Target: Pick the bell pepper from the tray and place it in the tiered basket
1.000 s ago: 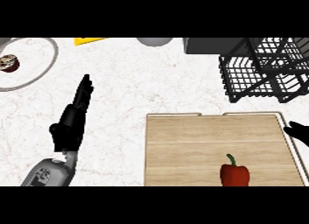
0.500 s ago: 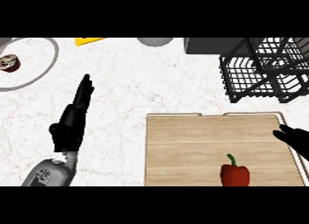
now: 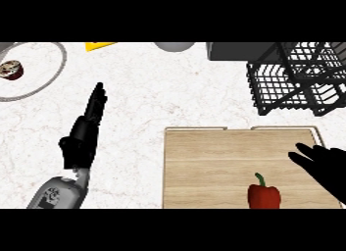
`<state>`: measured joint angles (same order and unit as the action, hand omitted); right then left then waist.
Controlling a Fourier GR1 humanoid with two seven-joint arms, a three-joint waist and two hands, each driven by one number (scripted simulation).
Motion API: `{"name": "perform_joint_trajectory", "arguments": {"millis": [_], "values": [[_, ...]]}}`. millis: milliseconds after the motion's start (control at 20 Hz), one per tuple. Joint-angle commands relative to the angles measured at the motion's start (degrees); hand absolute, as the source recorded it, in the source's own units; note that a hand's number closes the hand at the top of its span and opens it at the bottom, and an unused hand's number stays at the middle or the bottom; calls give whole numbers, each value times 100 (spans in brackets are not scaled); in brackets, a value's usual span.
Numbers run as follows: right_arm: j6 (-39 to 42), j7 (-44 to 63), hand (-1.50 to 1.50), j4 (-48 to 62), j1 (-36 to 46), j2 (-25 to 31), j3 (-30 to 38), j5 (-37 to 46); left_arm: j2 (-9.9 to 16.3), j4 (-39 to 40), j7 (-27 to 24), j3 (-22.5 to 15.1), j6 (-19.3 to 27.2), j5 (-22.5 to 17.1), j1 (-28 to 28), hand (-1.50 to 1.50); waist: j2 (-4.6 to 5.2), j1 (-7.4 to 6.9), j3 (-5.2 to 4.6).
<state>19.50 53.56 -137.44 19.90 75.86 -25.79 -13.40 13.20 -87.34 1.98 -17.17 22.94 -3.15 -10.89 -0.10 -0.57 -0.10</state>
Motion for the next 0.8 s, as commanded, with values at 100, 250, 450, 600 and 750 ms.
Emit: {"name": "perform_joint_trajectory", "arguments": {"millis": [100, 250, 450, 600, 750], "values": [[35, 851, -150, -689, 207, -402, -746, 1401, -232, 356, -493, -57, 31, 131, 221, 0, 10, 29, -3], [13, 1326, -150, -806, 36, -649, -1049, 1860, -38, -170, 84, 45, -40, 111, 146, 0, -7, 31, 2], [83, 604, -150, -299, -546, -888, -978, 2387, 11, -395, 202, 160, -150, 149, 193, 0, -5, 62, 13], [134, 658, -150, 158, -486, -1416, -1461, 2814, 53, -387, 135, 275, -226, 128, 271, 0, 5, 20, 11], [73, -29, -150, 180, -1152, -1211, -1045, 3039, -77, -293, 62, 263, -262, 243, 249, 0, -2, 92, 15]]}}
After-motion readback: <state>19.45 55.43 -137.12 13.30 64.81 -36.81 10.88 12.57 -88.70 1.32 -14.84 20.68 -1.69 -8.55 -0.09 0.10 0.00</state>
